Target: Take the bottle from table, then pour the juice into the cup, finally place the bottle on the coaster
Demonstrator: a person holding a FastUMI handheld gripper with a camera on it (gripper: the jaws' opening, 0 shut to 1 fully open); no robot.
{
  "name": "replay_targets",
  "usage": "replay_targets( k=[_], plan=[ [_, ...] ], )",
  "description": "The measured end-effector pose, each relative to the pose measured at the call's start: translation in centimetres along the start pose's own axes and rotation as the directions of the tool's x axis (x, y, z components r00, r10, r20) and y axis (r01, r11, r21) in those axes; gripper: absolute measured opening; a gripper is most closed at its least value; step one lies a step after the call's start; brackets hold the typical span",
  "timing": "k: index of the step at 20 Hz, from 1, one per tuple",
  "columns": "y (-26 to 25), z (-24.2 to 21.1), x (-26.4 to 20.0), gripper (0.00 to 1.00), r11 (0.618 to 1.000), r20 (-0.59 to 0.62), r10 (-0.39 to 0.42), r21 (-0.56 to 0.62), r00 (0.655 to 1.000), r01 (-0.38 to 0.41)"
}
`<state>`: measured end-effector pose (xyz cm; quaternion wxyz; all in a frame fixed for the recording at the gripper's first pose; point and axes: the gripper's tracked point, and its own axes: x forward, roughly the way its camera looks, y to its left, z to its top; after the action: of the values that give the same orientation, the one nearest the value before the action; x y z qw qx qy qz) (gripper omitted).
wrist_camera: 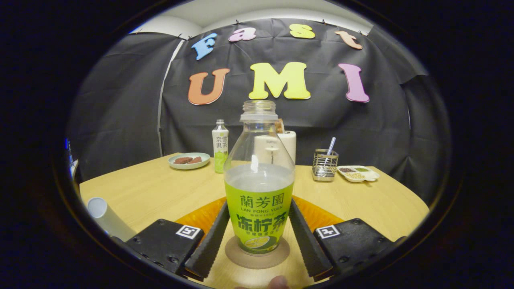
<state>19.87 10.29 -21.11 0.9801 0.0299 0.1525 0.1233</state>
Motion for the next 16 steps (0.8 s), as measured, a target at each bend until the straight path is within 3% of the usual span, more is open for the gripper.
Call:
replay_targets(
  k=[3, 8, 16],
  plan=[
    [-0.1, 1.1, -0.8, 1.00, 1.000, 0.033, -0.004, -0.005, 0.999, 0.005],
    [-0.5, 2.6, -3.4, 1.00, 0.999, 0.078, -0.038, 0.012, 0.996, 0.037],
    [-1.6, 6.0, -11.8, 1.00, 0.986, 0.175, -0.165, 0.031, 0.971, 0.162]
  ],
)
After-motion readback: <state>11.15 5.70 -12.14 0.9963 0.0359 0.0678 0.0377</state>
